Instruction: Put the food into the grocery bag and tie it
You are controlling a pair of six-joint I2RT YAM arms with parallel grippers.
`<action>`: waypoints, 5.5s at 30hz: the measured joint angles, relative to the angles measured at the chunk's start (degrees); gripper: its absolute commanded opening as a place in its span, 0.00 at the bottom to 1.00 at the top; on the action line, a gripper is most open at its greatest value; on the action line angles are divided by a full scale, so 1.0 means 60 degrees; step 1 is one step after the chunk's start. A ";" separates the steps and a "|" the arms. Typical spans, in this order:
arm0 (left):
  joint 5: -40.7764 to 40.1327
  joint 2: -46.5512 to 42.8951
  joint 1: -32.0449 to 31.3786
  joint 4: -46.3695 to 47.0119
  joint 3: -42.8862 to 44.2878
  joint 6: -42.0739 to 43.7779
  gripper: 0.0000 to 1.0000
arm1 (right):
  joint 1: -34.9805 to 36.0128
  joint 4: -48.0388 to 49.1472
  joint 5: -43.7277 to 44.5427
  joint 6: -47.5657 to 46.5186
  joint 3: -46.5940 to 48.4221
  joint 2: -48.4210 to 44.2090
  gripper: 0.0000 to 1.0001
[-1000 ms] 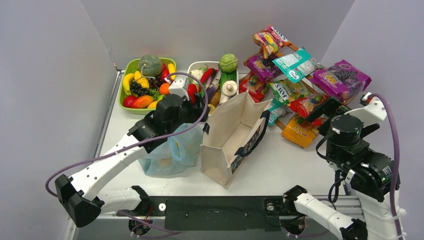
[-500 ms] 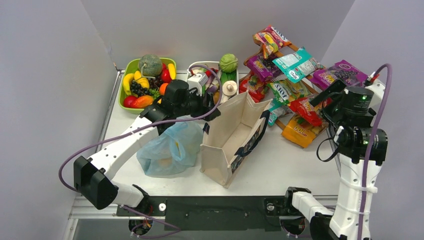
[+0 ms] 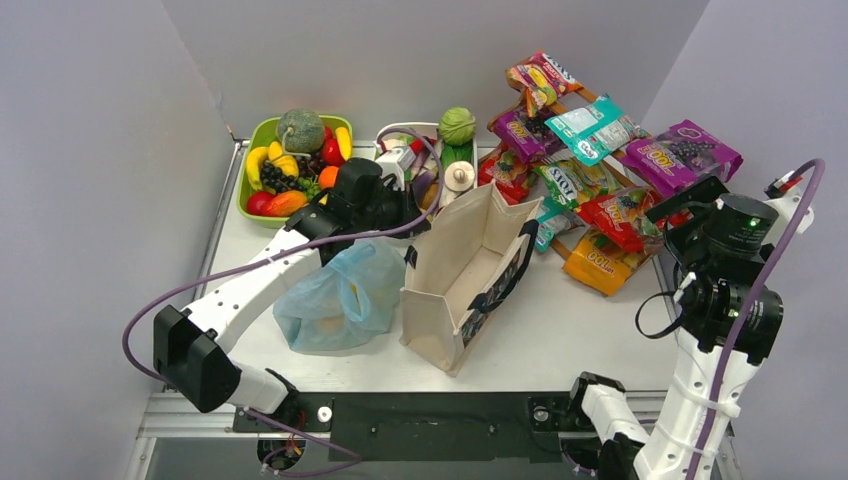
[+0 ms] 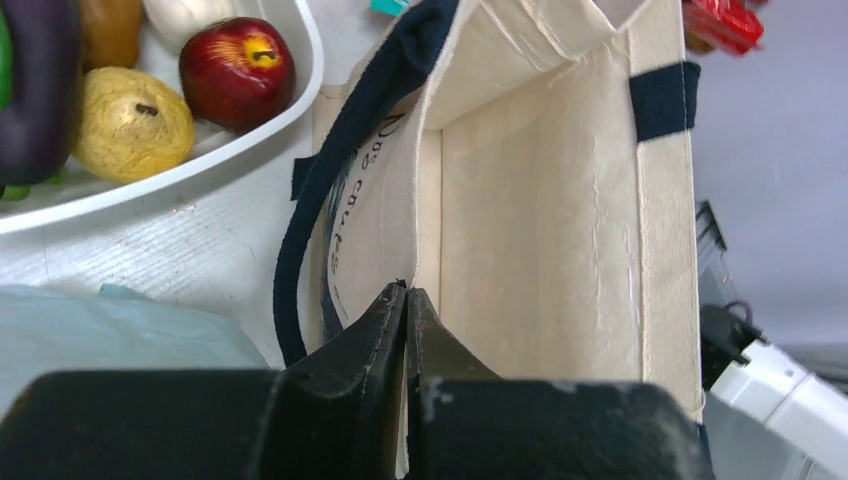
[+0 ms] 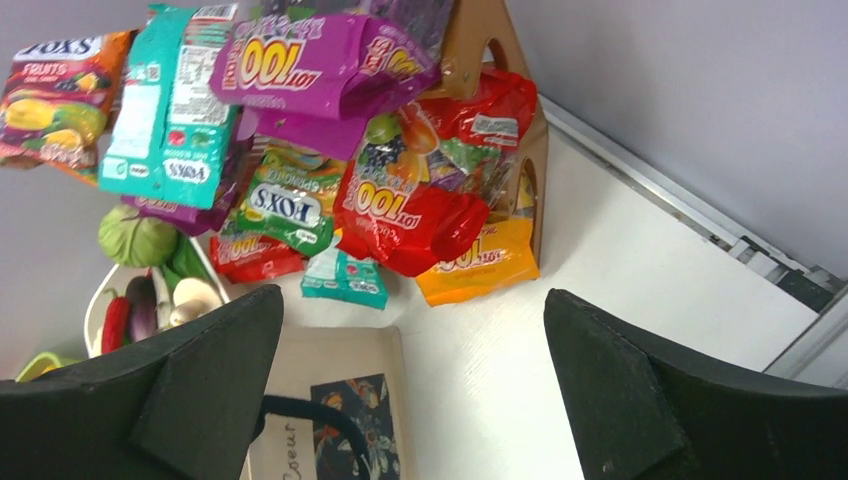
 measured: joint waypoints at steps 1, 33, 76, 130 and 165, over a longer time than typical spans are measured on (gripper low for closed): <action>-0.0120 -0.0029 0.0000 0.0011 -0.0040 -0.0138 0.00 | -0.0069 0.0022 0.0055 -0.0007 0.0000 0.0066 1.00; -0.0204 -0.1814 0.1399 0.0091 -0.0914 -0.0528 0.95 | -0.1807 0.0769 -0.0189 -0.0787 0.2422 0.4670 1.00; -0.0007 -0.2426 0.1133 0.0393 -0.1053 0.0029 0.94 | -0.1923 0.2419 -0.2947 0.0280 0.0929 0.3013 0.00; -0.2543 -0.0382 -0.2186 -0.0098 -0.0565 -0.0157 0.00 | 1.0087 0.1304 0.1727 0.2473 -0.2062 0.1617 0.00; -0.4302 -0.0696 -0.3479 -0.0266 -0.0193 -0.1359 0.00 | 1.0047 0.0696 0.3483 0.1927 -0.1494 0.0342 0.89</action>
